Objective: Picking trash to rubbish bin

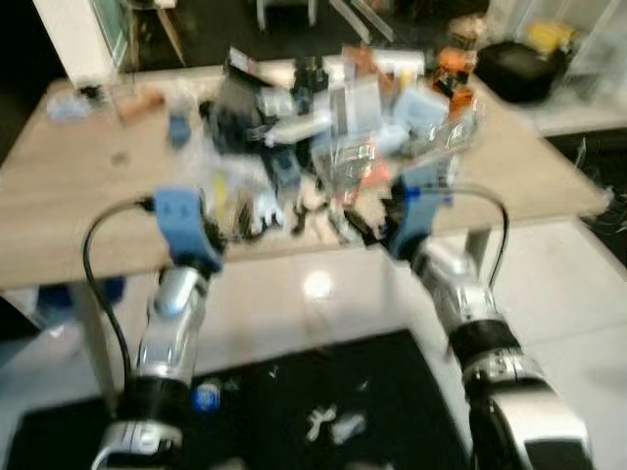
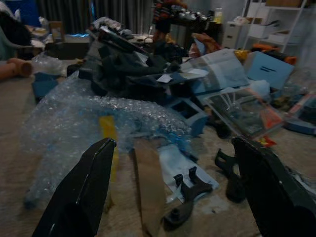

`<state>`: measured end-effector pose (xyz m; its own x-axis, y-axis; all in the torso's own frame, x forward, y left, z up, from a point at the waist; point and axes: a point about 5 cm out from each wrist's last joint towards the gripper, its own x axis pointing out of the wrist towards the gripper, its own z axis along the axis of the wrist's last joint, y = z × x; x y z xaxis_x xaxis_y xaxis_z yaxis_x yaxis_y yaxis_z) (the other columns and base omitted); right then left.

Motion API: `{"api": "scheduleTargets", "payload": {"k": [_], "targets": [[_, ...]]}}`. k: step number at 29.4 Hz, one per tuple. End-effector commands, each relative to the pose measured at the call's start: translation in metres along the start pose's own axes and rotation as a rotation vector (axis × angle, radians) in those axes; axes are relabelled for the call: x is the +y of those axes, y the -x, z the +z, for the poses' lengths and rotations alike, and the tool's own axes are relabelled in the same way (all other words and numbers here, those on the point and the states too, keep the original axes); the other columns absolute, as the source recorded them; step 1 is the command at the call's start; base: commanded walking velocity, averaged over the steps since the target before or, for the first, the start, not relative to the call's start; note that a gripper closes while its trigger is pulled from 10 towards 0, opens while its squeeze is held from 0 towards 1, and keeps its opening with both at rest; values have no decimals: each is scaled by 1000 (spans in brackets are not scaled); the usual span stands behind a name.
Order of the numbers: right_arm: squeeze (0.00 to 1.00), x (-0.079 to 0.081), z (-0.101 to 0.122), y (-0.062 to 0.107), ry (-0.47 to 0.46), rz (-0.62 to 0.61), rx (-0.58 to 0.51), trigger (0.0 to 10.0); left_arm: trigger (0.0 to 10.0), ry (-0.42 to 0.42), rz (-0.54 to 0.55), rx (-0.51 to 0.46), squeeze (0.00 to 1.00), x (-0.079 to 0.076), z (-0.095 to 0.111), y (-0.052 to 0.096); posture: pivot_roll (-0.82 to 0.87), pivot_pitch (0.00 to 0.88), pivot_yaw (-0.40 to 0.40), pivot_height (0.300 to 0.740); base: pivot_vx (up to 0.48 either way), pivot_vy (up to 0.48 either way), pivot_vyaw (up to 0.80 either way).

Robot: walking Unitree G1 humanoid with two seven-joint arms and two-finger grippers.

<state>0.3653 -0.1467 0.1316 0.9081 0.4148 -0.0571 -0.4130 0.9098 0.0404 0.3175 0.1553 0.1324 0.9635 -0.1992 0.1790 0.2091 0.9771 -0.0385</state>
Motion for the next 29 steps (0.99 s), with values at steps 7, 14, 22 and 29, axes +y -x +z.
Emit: {"api": "scheduleTargets", "payload": {"k": [7, 14, 22, 29], "targets": [[0, 3, 5, -2, 14, 20, -17, 10000, 10000, -15, 22, -29, 0, 8, 6, 3, -49, 0, -22, 740, 386, 0, 0], [0, 4, 4, -2, 12, 22, -18, 10000, 10000, -22, 30, -32, 0, 9, 10, 1, -50, 0, -20, 740, 64, 0, 0], [0, 4, 4, -2, 15, 24, -14, 10000, 10000, -30, 16, -19, 0, 5, 8, 0, -53, 0, -20, 740, 0, 0, 0], [0, 4, 4, -2, 21, 26, -11, 10000, 10000, -60, -15, -3, 0, 0, 6, 1, -54, 0, -21, 740, 0, -206, 0]]}}
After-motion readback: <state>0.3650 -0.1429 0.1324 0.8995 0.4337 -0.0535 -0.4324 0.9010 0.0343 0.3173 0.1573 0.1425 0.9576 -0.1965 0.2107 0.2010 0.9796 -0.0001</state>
